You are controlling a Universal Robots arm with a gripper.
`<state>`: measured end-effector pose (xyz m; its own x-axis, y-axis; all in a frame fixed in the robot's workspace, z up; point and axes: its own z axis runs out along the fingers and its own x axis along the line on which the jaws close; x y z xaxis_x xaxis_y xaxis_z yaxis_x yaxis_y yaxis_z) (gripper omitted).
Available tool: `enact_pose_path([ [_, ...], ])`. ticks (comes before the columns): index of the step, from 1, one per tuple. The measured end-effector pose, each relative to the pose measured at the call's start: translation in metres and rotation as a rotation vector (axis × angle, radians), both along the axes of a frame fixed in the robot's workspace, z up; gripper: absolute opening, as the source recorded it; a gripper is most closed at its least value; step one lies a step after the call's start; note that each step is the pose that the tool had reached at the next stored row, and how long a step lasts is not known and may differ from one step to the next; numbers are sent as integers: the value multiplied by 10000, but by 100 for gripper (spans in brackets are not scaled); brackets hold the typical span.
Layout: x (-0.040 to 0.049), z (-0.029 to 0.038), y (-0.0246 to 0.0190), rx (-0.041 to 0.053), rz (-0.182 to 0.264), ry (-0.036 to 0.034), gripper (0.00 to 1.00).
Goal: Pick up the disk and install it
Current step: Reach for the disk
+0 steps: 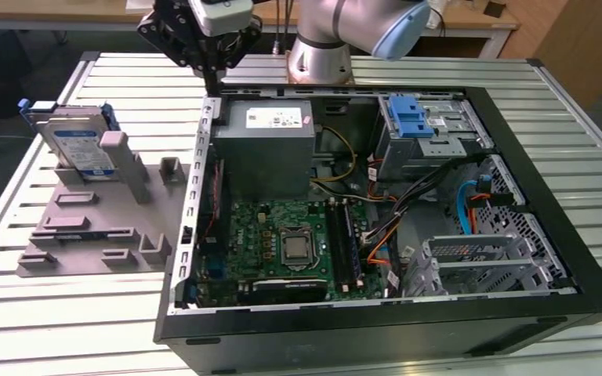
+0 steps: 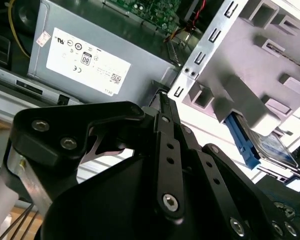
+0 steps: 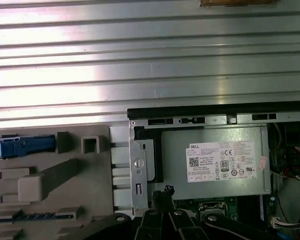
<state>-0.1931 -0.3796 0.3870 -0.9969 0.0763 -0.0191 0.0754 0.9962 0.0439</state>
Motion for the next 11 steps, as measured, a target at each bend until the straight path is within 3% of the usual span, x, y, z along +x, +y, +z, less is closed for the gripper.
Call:
enact_pose_path([
  [7, -133, -4, 33, 0, 0, 3, 11],
  [11, -228, -6, 82, 1, 0, 2, 11],
])
